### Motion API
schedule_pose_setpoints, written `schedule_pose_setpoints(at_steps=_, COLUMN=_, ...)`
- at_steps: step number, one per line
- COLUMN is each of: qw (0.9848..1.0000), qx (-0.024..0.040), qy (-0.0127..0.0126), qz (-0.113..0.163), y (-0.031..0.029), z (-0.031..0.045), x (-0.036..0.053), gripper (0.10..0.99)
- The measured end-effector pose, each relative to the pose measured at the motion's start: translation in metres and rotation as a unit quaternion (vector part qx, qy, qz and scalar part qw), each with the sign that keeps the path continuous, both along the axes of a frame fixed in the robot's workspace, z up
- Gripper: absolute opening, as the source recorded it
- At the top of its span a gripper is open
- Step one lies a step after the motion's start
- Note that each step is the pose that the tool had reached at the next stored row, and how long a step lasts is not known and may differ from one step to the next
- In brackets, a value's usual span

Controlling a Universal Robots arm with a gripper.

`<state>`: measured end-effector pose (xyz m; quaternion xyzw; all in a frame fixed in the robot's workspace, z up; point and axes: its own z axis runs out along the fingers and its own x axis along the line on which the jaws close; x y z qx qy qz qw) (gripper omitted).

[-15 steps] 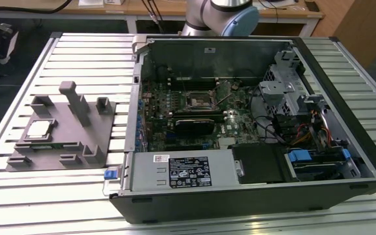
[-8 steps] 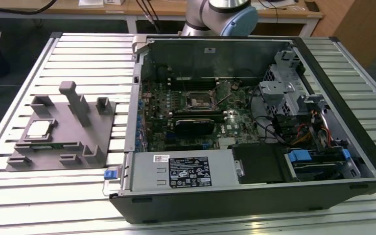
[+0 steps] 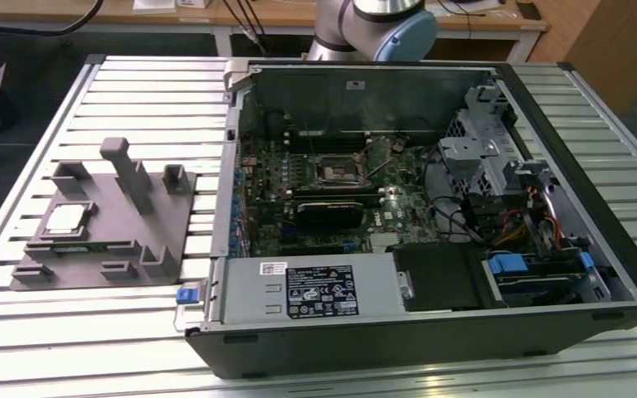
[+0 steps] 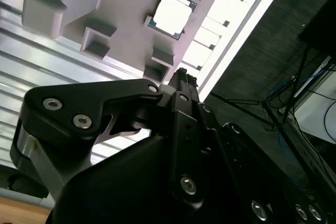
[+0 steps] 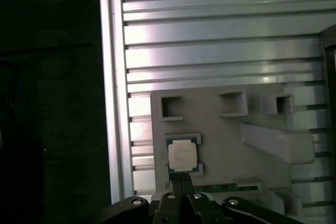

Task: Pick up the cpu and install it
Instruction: 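Pick up the cpu and move it towards the insertion slot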

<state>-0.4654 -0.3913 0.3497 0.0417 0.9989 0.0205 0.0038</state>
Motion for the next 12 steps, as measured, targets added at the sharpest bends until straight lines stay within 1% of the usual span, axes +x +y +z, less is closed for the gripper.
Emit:
schedule_pose_setpoints(at_steps=7, qw=1.0000, qx=0.0000, qy=-0.0001, qz=0.000, y=-0.0008, z=-0.0083, x=0.0000, gripper=0.106)
schedule_pose_setpoints(at_steps=12, qw=1.0000, qx=0.0000, qy=-0.0001, qz=0.000, y=-0.0017, z=-0.0128, x=-0.0001, gripper=0.114)
